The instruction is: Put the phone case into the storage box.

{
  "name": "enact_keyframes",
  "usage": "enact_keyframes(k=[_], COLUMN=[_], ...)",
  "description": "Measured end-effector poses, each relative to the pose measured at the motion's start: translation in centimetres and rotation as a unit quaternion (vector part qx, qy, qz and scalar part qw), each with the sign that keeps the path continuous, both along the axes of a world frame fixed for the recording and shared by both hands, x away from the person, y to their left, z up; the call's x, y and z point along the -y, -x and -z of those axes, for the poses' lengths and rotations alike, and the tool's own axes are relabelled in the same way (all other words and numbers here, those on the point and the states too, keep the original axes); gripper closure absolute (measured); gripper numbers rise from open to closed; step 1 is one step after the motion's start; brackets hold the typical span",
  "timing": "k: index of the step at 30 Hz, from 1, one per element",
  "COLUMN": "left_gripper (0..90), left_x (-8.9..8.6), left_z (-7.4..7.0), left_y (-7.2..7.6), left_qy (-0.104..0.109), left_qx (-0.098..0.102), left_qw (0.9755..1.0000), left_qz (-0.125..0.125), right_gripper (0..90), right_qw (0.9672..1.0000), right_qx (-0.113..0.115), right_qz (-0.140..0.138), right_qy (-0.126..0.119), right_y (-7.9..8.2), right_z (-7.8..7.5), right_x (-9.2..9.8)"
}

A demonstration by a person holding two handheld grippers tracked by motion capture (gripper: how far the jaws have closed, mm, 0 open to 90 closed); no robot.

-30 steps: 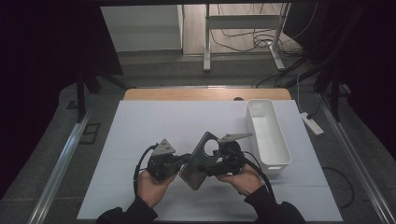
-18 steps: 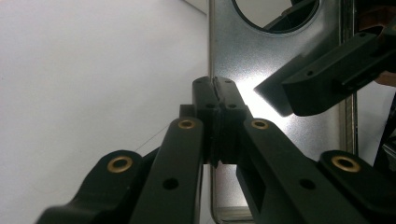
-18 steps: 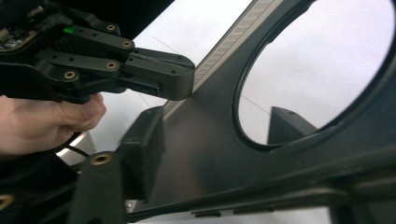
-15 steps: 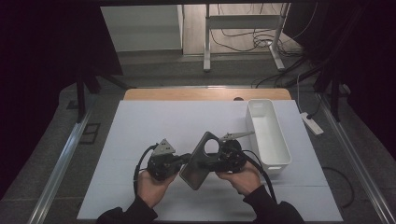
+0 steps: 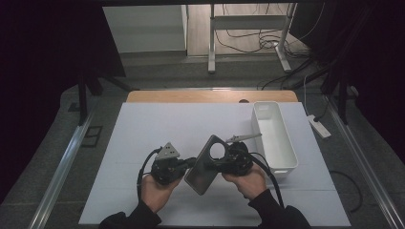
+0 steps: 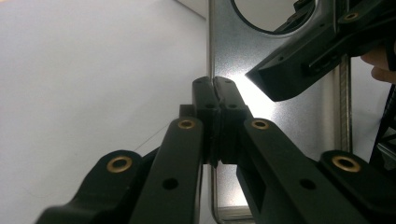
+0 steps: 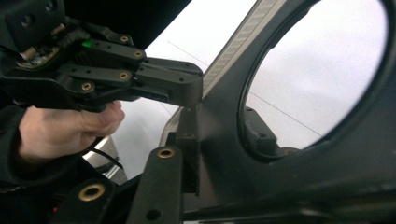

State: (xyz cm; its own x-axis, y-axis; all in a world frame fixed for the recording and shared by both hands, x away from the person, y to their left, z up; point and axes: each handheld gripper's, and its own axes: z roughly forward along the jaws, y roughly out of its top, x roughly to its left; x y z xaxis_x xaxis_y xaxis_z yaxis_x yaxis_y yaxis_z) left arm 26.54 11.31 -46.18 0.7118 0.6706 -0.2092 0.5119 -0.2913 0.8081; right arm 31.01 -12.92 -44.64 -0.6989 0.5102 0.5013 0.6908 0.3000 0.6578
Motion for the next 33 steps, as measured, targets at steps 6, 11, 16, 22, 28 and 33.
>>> enact_keyframes(k=[6, 11, 16, 22, 28, 33], left_gripper=[87.3, 85.7, 76.6, 58.8, 39.3, 28.1], left_x=[0.2, 0.1, -0.4, -1.5, -2.1, -2.4], left_z=[0.1, 0.2, -0.1, -0.3, -0.3, -0.1], left_y=[0.0, -0.2, -0.3, -0.6, -0.8, -0.9], left_qy=[-0.002, 0.007, 0.019, 0.032, 0.033, 0.040], left_qx=[-0.002, -0.011, -0.006, -0.006, -0.005, -0.008], left_qw=[0.9999, 0.9998, 0.9997, 0.9995, 0.9993, 0.9984], left_qz=[0.010, 0.014, 0.013, 0.007, 0.019, 0.039], right_gripper=[85.7, 86.3, 86.3, 86.3, 86.2, 86.2], right_qw=[0.9997, 0.9998, 0.9999, 0.9998, 0.9996, 0.9993], right_qx=[-0.014, -0.012, 0.000, 0.011, 0.024, 0.033], right_qz=[0.015, 0.016, 0.015, 0.011, 0.004, 0.002], right_qy=[-0.012, -0.007, 0.003, 0.009, 0.013, 0.016], right_y=[-0.3, -0.1, -0.1, 0.1, 0.2, 0.2], right_z=[0.0, 0.0, -0.1, -0.3, -0.5, -0.7], right_x=[0.4, 0.4, 0.5, 0.6, 0.8, 1.1])
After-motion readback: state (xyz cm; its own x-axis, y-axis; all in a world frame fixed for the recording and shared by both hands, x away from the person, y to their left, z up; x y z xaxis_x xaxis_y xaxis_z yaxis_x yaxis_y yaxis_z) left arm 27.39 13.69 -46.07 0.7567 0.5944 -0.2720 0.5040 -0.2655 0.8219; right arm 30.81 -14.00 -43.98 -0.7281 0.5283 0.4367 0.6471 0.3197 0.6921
